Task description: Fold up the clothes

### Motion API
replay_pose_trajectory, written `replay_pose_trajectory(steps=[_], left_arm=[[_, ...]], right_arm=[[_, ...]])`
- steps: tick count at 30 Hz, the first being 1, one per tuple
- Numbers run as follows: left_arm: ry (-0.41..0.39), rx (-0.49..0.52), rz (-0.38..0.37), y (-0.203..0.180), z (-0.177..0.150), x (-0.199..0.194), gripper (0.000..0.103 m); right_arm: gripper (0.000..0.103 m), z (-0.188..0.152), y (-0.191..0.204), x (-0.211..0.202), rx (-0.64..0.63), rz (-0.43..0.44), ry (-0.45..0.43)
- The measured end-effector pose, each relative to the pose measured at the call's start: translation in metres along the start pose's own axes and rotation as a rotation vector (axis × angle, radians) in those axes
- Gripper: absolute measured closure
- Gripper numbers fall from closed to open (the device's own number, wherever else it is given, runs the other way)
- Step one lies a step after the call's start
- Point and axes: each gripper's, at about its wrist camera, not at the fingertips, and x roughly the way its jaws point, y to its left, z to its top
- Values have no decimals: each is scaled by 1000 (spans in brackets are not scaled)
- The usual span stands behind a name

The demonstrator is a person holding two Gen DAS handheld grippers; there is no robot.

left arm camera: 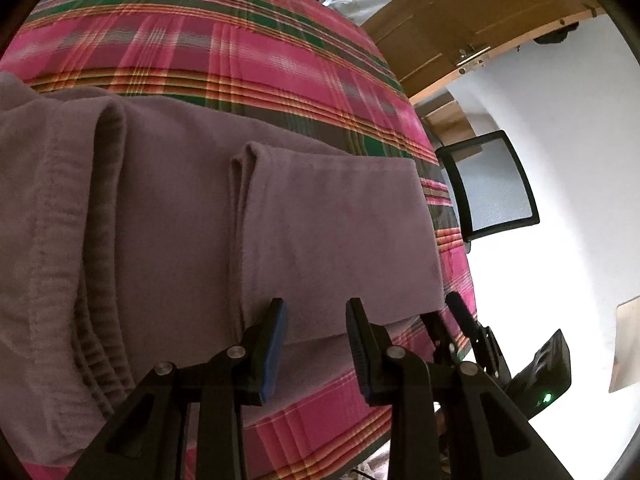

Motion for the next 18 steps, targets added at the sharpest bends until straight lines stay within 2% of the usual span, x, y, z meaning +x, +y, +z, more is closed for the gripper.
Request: replay_pose_trajectory(steps=[8,18], left_arm=[[-10,24,18,-1,-4,-2,72],[-50,59,31,-5,-10,2,72]], right_arm=[[47,1,-7,5,54,-29,6],[46,-3,-24,10,139,-10,16]])
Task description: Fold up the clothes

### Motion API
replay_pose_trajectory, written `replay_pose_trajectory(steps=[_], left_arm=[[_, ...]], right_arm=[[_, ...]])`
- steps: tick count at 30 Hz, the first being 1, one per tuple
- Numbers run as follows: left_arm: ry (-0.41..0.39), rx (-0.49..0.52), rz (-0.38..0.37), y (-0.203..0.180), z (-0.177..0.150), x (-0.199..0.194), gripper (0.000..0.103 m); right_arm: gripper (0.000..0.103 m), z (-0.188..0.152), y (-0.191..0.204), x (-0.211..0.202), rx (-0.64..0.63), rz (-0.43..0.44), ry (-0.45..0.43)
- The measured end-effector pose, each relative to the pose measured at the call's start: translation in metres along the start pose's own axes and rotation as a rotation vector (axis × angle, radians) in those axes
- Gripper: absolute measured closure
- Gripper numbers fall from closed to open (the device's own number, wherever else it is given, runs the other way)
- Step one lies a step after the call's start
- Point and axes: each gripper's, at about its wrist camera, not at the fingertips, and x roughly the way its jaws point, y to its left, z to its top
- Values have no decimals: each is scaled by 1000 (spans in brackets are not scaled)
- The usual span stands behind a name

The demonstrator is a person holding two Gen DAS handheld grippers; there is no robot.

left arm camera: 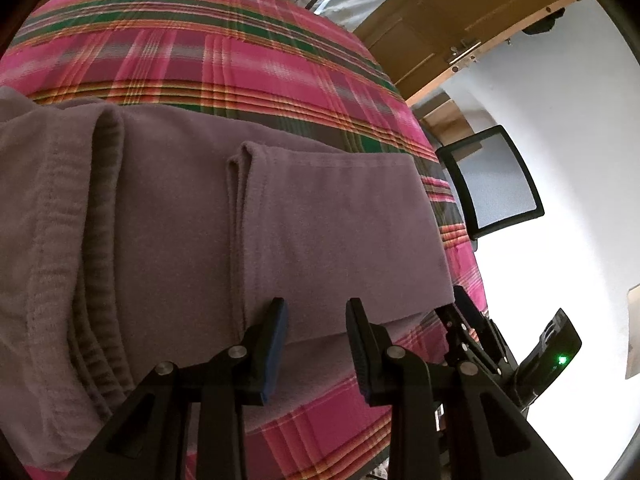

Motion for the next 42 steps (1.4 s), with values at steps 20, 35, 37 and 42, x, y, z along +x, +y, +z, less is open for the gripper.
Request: replay_pose_trajectory(steps=[20,35,37,42], left_arm=[[-88,142,118,-21,-16,2,72],[-108,182,146,-28,-21,4,72],[-110,183,147,-28,-22,4,72],[-114,186,146,-28,-22,4,72]], right_arm=[[44,7,9,-44,-36,-20,-132],[44,10,31,3,-68,0,-10],[44,10,30,7,-70,-3,9],[44,12,33,2,-79,-16,2]])
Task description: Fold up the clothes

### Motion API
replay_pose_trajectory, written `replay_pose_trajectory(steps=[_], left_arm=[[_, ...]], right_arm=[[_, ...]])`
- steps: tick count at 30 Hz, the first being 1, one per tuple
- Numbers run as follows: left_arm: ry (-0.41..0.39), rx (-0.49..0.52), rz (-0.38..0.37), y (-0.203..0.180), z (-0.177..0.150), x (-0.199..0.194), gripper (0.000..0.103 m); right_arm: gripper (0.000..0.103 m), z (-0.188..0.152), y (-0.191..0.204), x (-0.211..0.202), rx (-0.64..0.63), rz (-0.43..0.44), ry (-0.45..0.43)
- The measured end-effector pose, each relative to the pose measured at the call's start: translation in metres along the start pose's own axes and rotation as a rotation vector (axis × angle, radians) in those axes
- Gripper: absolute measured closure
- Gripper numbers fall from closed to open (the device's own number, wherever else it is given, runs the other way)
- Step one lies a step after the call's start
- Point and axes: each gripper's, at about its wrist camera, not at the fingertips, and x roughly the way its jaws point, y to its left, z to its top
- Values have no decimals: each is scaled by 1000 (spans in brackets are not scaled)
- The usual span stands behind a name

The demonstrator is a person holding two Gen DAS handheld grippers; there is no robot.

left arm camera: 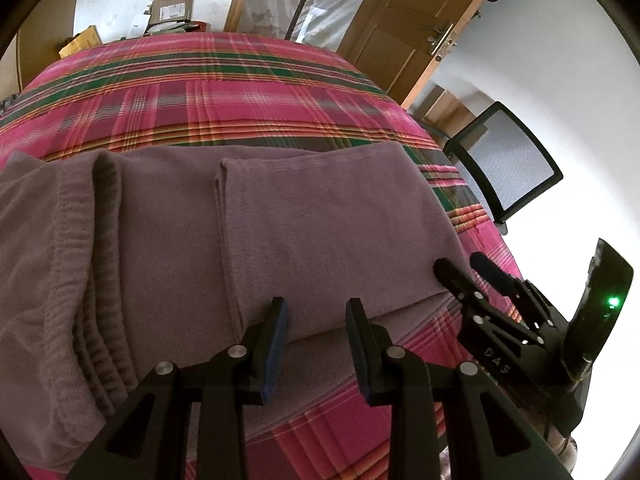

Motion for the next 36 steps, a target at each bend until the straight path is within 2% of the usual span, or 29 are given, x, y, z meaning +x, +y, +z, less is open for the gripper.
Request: replay_pose_trajectory(steps=[6,10,19,25,30,36], left_arm=[[-3,4,4,-1,-1,0,72],[-4,6,6,0,-1,0,72],[-4,10,12,-2,-3,-1,72],[-20,22,23,-3,-6,-1,72],[-22,22,17,-2,-7,-3,72],[-17,29,21,-3,-7,-5,72]], right_arm=[[44,6,16,-16,-42,60,-73],[44,2,26,-9,-66,82,-51],[44,-1,31,-6,-93,52,-38],[44,1,45,-13,-128,107,-63],[44,-5,52,-1,-142,113,-17],[44,-6,55,2,-152,97,-6]])
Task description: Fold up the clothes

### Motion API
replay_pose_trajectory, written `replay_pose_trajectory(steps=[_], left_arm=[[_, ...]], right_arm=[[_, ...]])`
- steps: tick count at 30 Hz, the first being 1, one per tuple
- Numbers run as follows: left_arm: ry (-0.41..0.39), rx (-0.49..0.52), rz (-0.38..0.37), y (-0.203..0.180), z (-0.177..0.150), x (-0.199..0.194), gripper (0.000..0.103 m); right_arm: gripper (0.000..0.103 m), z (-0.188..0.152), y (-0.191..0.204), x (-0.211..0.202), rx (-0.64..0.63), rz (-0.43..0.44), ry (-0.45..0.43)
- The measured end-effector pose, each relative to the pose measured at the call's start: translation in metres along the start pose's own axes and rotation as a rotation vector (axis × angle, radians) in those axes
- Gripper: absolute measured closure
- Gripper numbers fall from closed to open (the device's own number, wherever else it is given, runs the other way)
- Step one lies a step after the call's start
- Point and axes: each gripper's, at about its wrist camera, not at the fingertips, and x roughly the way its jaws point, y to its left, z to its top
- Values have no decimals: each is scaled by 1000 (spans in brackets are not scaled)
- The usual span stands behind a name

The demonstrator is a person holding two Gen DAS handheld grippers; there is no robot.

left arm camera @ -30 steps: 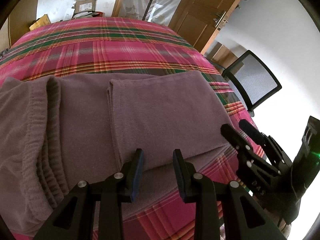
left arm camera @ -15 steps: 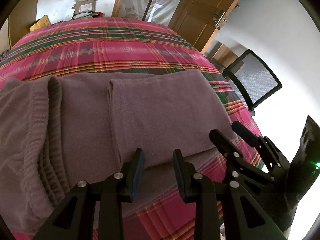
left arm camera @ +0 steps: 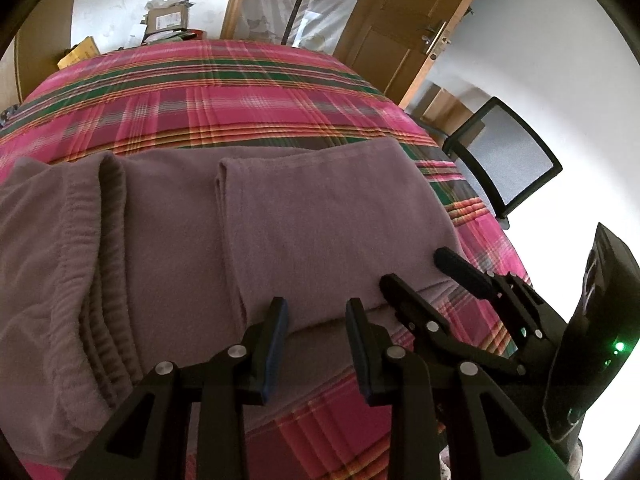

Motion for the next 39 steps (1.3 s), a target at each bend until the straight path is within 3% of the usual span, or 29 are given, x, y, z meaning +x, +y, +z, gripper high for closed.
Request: replay_pose_trajectory(steps=[6,9,23,31,39], left_arm=[[15,-2,2,2,-5,-8,72],[2,0,45,5,-9,-16,72],[-61,-22,141,27,-26,-46,72],[-78,-60,137,47,-35,-64,72],[-130,-36,186,52,-49,-94,72]], right_arm=[[44,7,5,-14,17,18,-48],[44,9,12,-15,1,19,-60],[44,0,30,-6,-14,20,-14],[44,4,56,-37,-60,59,-90],[44,7,90,-51,-124,101,-124]])
